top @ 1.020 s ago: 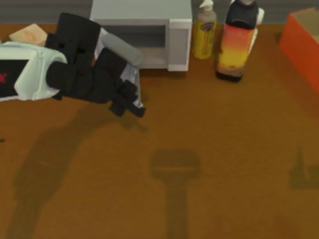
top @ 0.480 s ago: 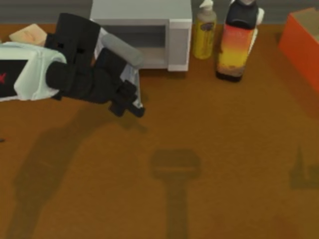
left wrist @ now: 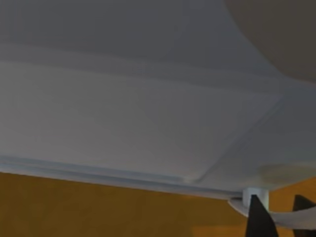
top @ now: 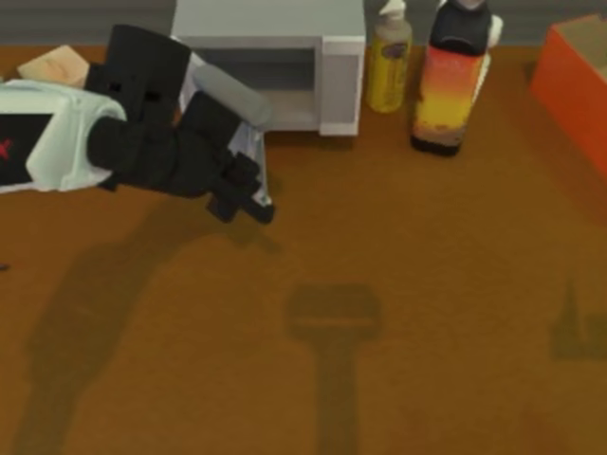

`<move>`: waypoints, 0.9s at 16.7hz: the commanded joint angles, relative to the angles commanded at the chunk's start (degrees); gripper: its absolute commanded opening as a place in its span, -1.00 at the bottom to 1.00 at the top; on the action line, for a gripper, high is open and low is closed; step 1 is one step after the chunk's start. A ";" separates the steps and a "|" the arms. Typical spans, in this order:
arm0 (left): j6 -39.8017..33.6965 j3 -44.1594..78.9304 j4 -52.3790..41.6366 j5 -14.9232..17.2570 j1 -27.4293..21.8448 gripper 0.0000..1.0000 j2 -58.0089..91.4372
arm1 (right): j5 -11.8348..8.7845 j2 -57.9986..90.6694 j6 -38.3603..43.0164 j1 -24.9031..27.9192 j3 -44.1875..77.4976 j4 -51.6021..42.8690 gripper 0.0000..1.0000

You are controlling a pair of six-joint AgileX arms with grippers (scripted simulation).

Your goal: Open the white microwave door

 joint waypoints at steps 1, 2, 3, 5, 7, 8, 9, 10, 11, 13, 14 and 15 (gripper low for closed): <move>0.51 -0.08 -0.21 0.31 0.25 -1.00 -0.01 | 0.00 0.00 0.00 0.00 0.00 0.00 1.00; 1.21 -0.16 -0.44 0.71 0.53 -1.00 -0.07 | 0.00 0.00 0.00 0.00 0.00 0.00 1.00; 1.92 -0.20 -0.65 1.15 0.84 -1.00 -0.16 | 0.00 0.00 0.00 0.00 0.00 0.00 1.00; 3.28 -0.22 -1.00 2.05 1.55 -1.00 -0.42 | 0.00 0.00 0.00 0.00 0.00 0.00 1.00; 4.80 -0.32 -1.44 2.99 2.25 -1.00 -0.65 | 0.00 0.00 0.00 0.00 0.00 0.00 1.00; 5.47 -0.42 -1.69 3.41 2.59 -1.00 -0.70 | 0.00 0.00 0.00 0.00 0.00 0.00 1.00; 5.88 -0.48 -1.85 3.67 2.78 -1.00 -0.74 | 0.00 0.00 0.00 0.00 0.00 0.00 1.00; 5.92 -0.49 -1.86 3.69 2.79 -1.00 -0.75 | 0.00 0.00 0.00 0.00 0.00 0.00 1.00; 5.92 -0.49 -1.86 3.69 2.79 -1.00 -0.75 | 0.00 0.00 0.00 0.00 0.00 0.00 1.00; 5.92 -0.49 -1.86 3.69 2.79 -1.00 -0.75 | 0.00 0.00 0.00 0.00 0.00 0.00 1.00; 5.92 -0.49 -1.86 3.69 2.79 -1.00 -0.75 | 0.00 0.00 0.00 0.00 0.00 0.00 1.00; 5.92 -0.49 -1.86 3.69 2.79 -1.00 -0.75 | 0.00 0.00 0.00 0.00 0.00 0.00 1.00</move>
